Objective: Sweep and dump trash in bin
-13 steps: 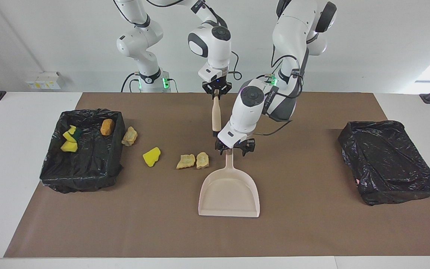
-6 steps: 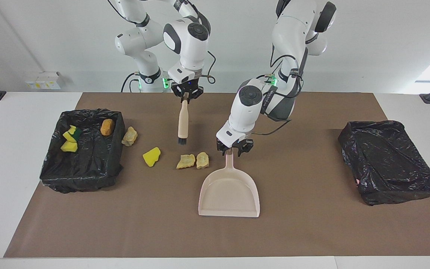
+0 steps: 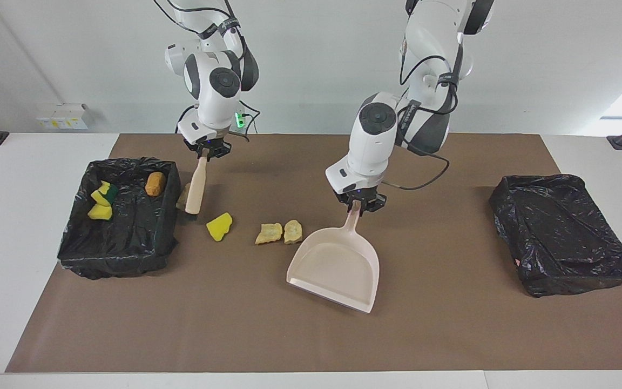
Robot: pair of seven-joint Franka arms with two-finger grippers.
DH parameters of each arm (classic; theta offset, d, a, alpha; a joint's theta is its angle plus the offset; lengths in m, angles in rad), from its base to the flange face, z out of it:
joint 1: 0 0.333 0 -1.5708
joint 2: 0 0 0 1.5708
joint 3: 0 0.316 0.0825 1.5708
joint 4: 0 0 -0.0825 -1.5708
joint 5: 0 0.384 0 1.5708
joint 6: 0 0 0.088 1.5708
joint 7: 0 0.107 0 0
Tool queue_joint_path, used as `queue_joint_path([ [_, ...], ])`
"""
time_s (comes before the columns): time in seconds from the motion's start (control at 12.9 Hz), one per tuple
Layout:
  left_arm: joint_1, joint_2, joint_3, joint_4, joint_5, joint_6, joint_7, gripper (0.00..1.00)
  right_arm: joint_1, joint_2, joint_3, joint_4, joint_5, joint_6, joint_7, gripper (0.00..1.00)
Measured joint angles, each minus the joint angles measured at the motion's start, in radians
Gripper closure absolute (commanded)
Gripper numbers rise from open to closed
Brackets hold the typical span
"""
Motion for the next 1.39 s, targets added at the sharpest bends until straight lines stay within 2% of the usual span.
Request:
queue_joint_path([
  [0.23, 0.089, -0.063, 0.003, -0.014, 0.026, -0.085, 0.307, 1.00, -0.043, -0.070, 0.000, -0.085, 0.000, 0.056, 0.000, 1.00],
  [0.39, 0.129, -0.085, 0.004, -0.055, 0.058, -0.090, 0.484, 1.00, -0.050, -0.077, -0.001, -0.105, 0.012, 0.092, 0.000, 1.00],
  [0.7, 0.180, -0.125, 0.004, -0.162, 0.079, -0.086, 0.856, 1.00, -0.045, -0.058, 0.005, -0.111, 0.198, 0.163, -0.098, 1.00],
  [0.93, 0.200, -0.190, 0.003, -0.306, 0.079, 0.038, 0.975, 1.00, 0.065, -0.010, 0.009, -0.047, 0.324, 0.171, -0.104, 1.00],
  [1.08, 0.198, -0.209, -0.006, -0.359, 0.080, 0.110, 0.979, 1.00, 0.137, 0.031, 0.018, 0.049, 0.336, 0.133, -0.044, 1.00],
  [1.24, 0.194, -0.210, -0.011, -0.370, 0.080, 0.136, 0.974, 1.00, 0.132, 0.050, 0.016, 0.148, 0.324, 0.011, -0.037, 1.00],
  [1.39, 0.194, -0.210, -0.014, -0.371, 0.080, 0.140, 0.957, 1.00, 0.092, 0.051, 0.008, 0.197, 0.235, -0.080, -0.039, 1.00],
])
